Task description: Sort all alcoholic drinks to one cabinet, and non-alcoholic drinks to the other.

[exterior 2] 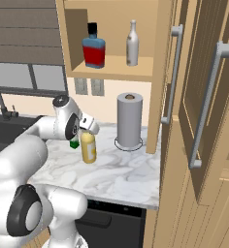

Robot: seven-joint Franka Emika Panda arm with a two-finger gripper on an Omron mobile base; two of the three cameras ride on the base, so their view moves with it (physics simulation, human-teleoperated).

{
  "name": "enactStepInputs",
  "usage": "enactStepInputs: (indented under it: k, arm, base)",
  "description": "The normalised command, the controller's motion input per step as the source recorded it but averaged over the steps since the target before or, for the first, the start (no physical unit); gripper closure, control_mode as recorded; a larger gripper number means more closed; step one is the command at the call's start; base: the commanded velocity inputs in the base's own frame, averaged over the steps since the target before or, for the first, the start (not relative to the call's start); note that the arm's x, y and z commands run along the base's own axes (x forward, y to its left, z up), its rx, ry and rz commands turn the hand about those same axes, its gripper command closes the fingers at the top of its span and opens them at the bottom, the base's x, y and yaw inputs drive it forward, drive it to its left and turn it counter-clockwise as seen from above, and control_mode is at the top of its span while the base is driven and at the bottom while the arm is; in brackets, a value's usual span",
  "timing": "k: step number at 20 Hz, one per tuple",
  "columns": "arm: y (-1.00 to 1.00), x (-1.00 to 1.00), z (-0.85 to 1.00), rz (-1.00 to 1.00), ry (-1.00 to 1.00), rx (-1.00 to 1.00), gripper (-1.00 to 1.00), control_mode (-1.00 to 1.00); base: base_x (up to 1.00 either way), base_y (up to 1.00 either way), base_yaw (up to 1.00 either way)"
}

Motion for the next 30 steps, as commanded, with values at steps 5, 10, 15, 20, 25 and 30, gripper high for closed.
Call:
enactStepInputs:
  k: [5, 10, 15, 20, 25, 30]
  arm:
    - [0.0, 0.16, -0.12, 0.0, 0.0, 0.0, -1.0, -1.0]
    - [0.0, 0.12, -0.23, 0.0, 0.0, 0.0, -1.0, -1.0]
    - [0.0, 0.0, -0.18, 0.0, 0.0, -0.01, -1.0, -1.0]
    - [0.0, 0.0, -0.26, 0.0, 0.0, 0.0, 1.0, -1.0]
    - [-0.06, -0.02, 0.07, 0.0, 0.01, 0.0, 1.0, -1.0]
    - [0.01, -0.38, 0.96, 0.05, 0.0, 0.0, 1.0, -1.0]
  base:
    - [0.0, 0.0, 0.0]
    - [0.0, 0.0, 0.0]
    - [0.0, 0.0, 0.0]
    - [0.0, 0.0, 0.0]
    - [0.0, 0.0, 0.0]
    - [0.0, 0.0, 0.0]
